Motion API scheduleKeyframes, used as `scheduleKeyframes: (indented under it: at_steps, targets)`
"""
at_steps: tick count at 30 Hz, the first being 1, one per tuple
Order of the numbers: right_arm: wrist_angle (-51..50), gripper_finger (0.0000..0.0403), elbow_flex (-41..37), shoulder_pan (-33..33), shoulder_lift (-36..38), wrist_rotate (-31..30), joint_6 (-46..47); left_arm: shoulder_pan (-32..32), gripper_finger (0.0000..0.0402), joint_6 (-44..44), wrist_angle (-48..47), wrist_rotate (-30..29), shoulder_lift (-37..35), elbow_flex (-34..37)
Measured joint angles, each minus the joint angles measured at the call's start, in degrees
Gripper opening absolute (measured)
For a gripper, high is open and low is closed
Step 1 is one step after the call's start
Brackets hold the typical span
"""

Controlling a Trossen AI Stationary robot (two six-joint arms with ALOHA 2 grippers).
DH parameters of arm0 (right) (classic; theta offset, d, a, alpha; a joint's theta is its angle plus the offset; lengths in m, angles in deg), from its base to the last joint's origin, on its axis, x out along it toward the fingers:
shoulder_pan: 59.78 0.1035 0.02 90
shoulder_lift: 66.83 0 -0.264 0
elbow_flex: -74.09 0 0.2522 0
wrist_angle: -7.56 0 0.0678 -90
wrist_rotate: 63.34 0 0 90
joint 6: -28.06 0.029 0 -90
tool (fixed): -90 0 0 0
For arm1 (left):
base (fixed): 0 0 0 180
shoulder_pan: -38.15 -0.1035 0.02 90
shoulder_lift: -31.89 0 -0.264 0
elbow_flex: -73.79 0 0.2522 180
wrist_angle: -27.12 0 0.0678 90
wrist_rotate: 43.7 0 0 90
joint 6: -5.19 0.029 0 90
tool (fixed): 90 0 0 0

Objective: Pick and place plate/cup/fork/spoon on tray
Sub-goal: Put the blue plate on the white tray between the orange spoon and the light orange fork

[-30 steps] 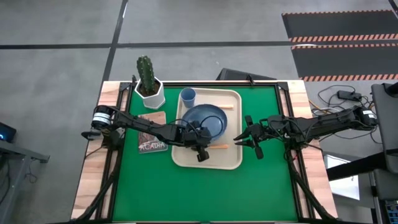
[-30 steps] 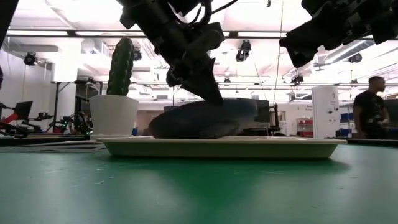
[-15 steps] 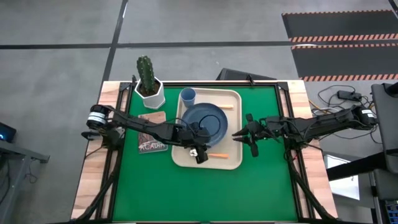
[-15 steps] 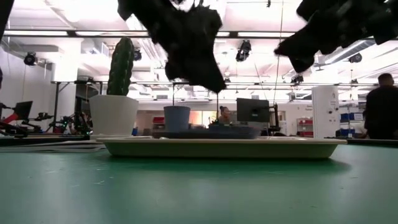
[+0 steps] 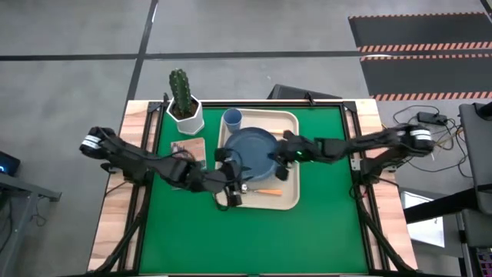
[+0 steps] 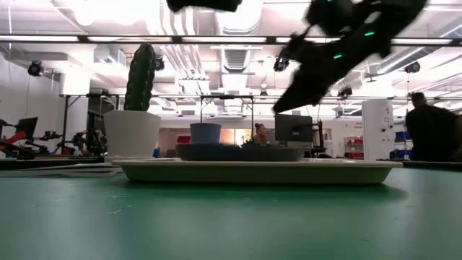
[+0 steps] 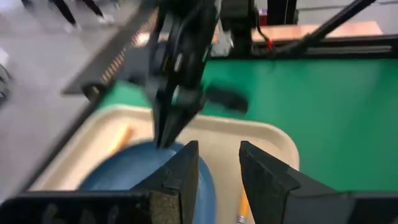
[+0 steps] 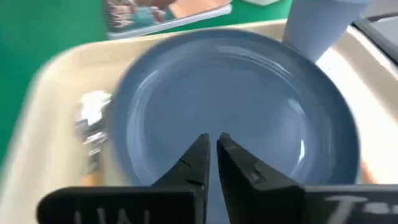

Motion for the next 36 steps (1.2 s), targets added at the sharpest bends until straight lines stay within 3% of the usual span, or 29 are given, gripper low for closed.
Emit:
scheduleKeyframes:
  at_steps: [8, 17, 27, 36]
  targets:
    - [-4.13, 0.0009, 17.19, -8.35, -18.43, 0.54, -9.04, 5.6, 0.0098, 9.01, 0.24, -7.49, -5.43, 1.08]
    - [-16.62, 0.0008, 29.42, -10.1, -31.64, 0.8, -10.38, 8.55, 0.0098, 11.16, 3.51, -9.8, -13.38, 8.61]
    - [-24.16, 0.0008, 31.08, -9.93, -33.06, 1.06, -9.4, 9.01, 0.0098, 10.29, 12.1, -9.99, -22.25, 17.8]
    - [-30.48, 0.0008, 31.03, -8.23, -32.17, 0.57, -9.4, 9.03, 0.0098, 10.31, 13.77, -9.95, -23.68, 19.26]
